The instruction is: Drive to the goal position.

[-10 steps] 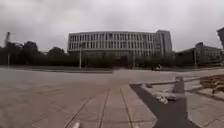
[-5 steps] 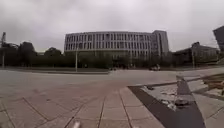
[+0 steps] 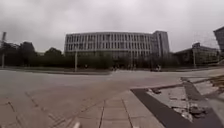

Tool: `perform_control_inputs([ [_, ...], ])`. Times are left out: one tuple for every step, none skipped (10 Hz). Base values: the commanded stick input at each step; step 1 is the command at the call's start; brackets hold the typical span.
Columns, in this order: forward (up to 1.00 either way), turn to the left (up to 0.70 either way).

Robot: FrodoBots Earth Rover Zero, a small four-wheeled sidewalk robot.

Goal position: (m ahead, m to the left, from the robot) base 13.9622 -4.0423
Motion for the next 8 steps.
perform_control_inputs([
  [0.7, 0.0],
  [0.7, 0.0],
  [0.7, 0.0],
  [0.7, 0.0],
  [0.7, 0.0],
  [0.7, 0.0],
  [0.7, 0.0],
  [0.7, 0.0],
])
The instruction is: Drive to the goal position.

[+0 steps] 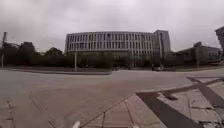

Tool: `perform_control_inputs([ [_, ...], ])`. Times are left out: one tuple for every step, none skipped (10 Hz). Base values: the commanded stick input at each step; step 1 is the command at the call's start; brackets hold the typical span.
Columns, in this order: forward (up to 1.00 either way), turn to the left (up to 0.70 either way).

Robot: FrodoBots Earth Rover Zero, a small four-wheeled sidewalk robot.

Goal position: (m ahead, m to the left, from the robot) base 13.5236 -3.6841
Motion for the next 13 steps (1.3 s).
perform_control_inputs([
  [0.7, 0.0],
  [0.7, 0.0],
  [0.7, -0.09],
  [0.7, -0.21],
  [0.7, -0.3],
  [0.7, -0.35],
  [0.7, -0.35],
  [0.7, -0.35],
  [0.7, -0.35],
  [0.7, -0.1],
  [0.7, 0.0],
  [0.7, 0.0],
  [0.7, 0.0],
])
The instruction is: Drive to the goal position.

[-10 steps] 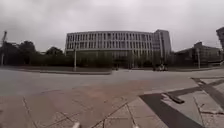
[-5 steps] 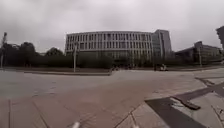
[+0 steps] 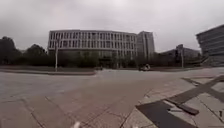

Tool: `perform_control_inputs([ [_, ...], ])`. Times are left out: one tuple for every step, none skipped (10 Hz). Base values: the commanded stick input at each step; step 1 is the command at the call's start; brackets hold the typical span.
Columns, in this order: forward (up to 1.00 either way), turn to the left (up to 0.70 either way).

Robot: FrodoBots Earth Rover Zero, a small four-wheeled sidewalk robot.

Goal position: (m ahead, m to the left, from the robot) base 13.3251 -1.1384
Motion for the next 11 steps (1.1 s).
perform_control_inputs([
  [0.7, 0.0],
  [0.7, 0.0],
  [0.7, 0.0],
  [0.7, 0.0],
  [0.7, 0.0],
  [0.7, 0.0],
  [0.7, 0.0],
  [0.7, -0.06],
  [0.7, -0.31],
  [0.7, -0.32],
  [0.7, -0.32],
])
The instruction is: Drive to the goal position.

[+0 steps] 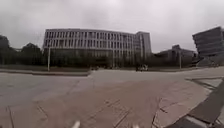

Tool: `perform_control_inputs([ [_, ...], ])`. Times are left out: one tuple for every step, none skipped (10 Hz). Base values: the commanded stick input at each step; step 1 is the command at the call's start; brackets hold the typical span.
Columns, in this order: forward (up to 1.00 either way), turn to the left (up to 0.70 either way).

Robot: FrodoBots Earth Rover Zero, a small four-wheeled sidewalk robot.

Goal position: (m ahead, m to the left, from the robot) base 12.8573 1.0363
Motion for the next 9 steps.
perform_control_inputs([
  [0.7, -0.32],
  [0.7, -0.32],
  [0.7, -0.26],
  [0.7, -0.11],
  [0.7, 0.0],
  [0.7, 0.0],
  [0.7, 0.0],
  [0.7, 0.0],
  [0.7, 0.0],
])
